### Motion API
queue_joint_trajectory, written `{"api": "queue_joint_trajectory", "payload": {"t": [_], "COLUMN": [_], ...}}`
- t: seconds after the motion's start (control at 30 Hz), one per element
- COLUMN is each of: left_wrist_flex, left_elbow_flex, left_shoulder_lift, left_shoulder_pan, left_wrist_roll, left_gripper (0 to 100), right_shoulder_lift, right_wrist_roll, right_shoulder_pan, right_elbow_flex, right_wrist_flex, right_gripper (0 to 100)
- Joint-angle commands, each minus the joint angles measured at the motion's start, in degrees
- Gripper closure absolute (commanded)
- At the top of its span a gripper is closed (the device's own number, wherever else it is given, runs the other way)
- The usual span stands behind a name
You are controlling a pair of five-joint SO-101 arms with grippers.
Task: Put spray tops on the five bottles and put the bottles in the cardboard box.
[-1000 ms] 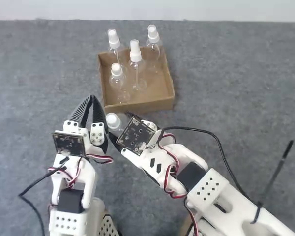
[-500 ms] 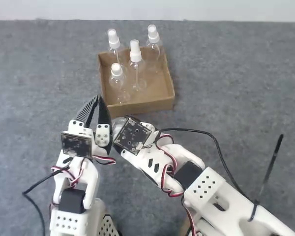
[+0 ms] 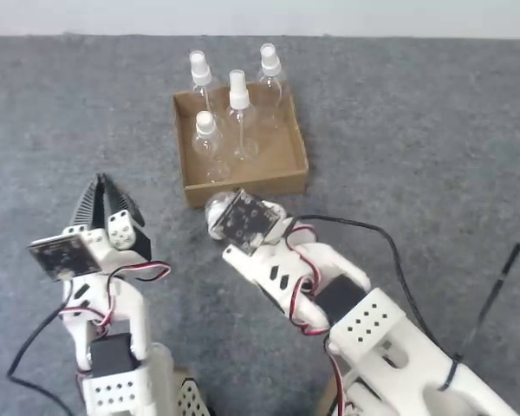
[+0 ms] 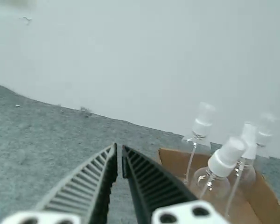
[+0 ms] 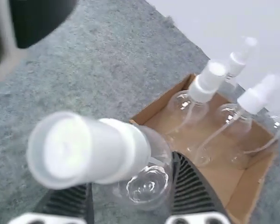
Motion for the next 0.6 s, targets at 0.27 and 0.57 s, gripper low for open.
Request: {"api": "queue_joint_trajectory", "payload": {"t": [0.27, 0.57], "left_wrist_flex": [-0.8, -0.8], "left_elbow_flex": [-3.7, -3.6], "left_shoulder_lift": [-1.0, -1.0], "left_shoulder_pan": [-3.0, -3.0], "left_wrist_roll": [1.4, 1.2], "left_gripper": [99, 99], "right_shoulder_lift": [-2.2, 13.3], "right_wrist_roll": [-4.0, -8.4], "right_shoulder_pan": [8.9, 13.8], "right_elbow_flex": [-14.9, -28.0], "right_wrist_flex": [2.3, 1.8], "right_gripper": [99.2, 99.2]}}
